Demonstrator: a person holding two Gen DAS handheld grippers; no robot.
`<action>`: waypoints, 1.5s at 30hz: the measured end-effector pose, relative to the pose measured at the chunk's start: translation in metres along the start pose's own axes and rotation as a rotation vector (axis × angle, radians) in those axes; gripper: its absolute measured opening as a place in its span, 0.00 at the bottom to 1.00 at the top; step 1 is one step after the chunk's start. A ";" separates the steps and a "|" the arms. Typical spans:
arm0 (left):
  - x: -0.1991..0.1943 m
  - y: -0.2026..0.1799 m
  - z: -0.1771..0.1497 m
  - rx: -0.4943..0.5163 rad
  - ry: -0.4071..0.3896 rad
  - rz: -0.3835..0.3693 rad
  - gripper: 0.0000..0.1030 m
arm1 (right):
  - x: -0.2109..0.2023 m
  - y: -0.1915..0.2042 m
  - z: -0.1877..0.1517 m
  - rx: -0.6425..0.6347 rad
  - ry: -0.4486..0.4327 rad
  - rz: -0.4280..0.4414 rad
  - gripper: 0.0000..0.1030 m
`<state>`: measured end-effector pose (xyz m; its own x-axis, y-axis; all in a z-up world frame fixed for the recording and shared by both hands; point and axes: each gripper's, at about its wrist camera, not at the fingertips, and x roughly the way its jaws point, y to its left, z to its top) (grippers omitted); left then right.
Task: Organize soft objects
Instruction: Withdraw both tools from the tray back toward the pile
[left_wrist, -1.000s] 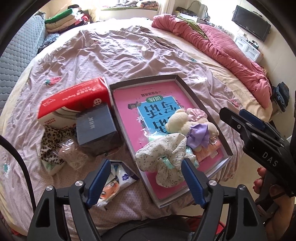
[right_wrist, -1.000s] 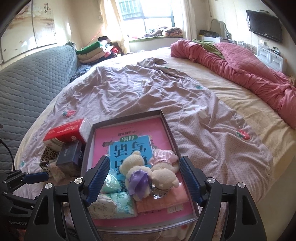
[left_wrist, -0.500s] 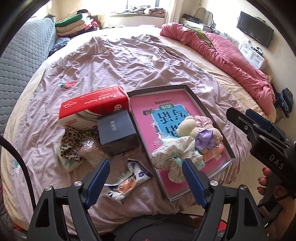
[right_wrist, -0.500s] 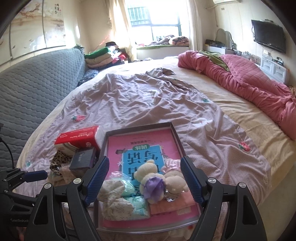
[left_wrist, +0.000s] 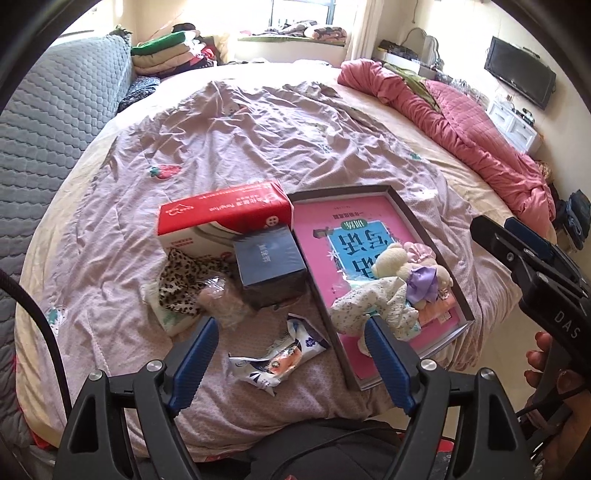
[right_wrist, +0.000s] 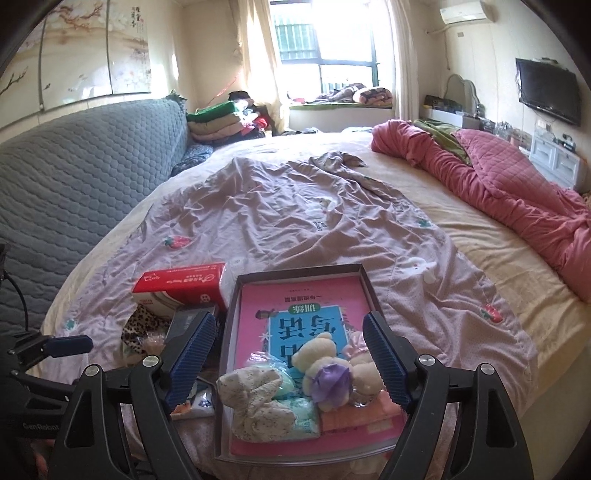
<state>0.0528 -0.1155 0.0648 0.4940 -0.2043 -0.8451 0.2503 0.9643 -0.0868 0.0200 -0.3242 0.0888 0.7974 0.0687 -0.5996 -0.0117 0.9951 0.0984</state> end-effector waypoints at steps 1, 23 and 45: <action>-0.002 0.001 0.000 -0.002 -0.006 0.004 0.78 | -0.001 0.001 0.001 0.000 0.000 0.000 0.81; -0.045 0.040 -0.015 -0.043 -0.078 0.092 0.79 | -0.027 0.048 0.004 -0.056 -0.017 0.099 0.81; -0.049 0.085 -0.039 -0.122 -0.061 0.127 0.79 | -0.012 0.092 -0.015 -0.122 0.053 0.184 0.81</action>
<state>0.0178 -0.0173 0.0782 0.5660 -0.0860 -0.8199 0.0814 0.9955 -0.0483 0.0008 -0.2325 0.0932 0.7425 0.2505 -0.6212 -0.2298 0.9664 0.1150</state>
